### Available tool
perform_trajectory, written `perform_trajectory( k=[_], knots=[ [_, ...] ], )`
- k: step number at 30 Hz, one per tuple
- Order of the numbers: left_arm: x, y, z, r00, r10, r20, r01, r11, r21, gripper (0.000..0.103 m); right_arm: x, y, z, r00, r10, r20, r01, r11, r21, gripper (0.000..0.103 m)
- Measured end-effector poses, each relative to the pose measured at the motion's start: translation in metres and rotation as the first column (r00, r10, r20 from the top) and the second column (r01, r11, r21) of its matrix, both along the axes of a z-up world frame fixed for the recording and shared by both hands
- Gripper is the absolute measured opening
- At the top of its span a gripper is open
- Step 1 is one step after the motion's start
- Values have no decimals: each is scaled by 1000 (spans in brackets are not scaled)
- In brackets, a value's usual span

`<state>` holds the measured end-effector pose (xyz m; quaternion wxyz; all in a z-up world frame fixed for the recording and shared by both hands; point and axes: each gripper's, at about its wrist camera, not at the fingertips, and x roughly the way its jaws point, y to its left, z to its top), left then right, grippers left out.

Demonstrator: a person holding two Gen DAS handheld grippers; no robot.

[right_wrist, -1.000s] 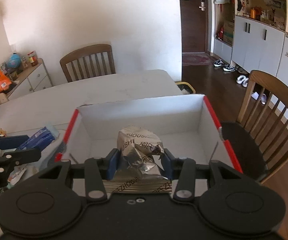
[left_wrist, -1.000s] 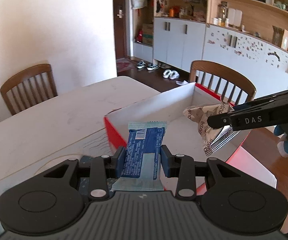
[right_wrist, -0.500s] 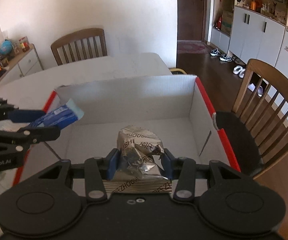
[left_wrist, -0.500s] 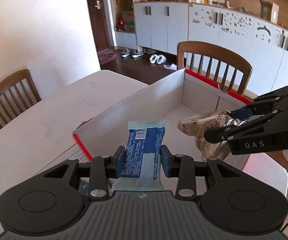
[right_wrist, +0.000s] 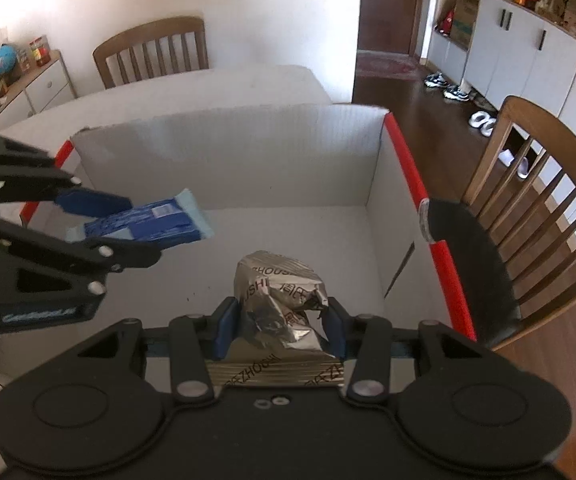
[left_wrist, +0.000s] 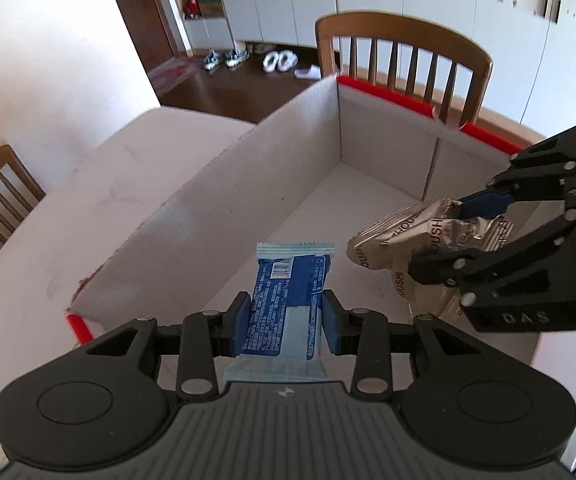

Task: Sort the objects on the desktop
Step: 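Carry the foil bag and blue bar with both grippers into the red box, then open both grippers to drop the foil bag and blue bar in the box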

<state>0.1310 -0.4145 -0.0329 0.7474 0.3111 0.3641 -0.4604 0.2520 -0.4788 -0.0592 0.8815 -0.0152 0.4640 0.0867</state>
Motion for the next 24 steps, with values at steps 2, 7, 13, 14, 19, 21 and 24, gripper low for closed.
perform_trajectory(
  k=[2,7,13,14,19,21,24],
  knots=[
    [4,-5,-6,1000,1,-11,0,999,33,36,2,0,-1,1000,10,-13,-10,1000,-1,45],
    [14,-14,-18,999,14,-49,-10,996,89,36,6,4,-9,998,26,-56,-28,999,-19,45],
    [19,-23,-23,996,16,-93,-5,992,122,36,12,4,-13,997,30,-78,-32,999,-27,45],
    [20,-24,-24,995,18,-97,-6,992,128,36,13,2,-14,996,26,-83,-28,999,-25,45],
    [23,-26,-33,992,33,-124,-13,987,162,36,13,2,-17,994,27,-105,-30,999,-24,45],
    [23,-25,-37,989,34,-143,-8,984,176,36,14,2,-18,993,31,-112,-34,999,-24,45],
    [24,-26,-43,986,44,-162,-13,982,191,36,15,2,-19,993,30,-116,-33,999,-24,44]
  ],
)
